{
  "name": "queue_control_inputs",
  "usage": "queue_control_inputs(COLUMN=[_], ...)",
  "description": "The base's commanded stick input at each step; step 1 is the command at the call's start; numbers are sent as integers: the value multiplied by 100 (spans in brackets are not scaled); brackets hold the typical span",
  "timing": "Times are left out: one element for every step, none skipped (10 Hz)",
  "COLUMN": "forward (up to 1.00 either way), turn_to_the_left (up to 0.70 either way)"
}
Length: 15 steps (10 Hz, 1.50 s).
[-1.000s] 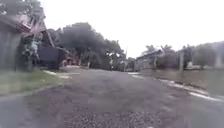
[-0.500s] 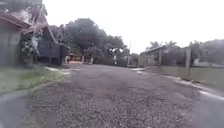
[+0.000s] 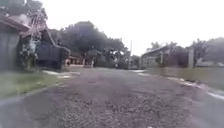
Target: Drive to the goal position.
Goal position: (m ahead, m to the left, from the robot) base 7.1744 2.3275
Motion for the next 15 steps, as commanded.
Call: queue_control_inputs(forward=[70,70,70,70,70,70,70,70,70,70,70,70,70,70,70], turn_to_the_left=[-35,-35,-35,-35,-35,-35,0,0,0,0,0,0,0,0,0])
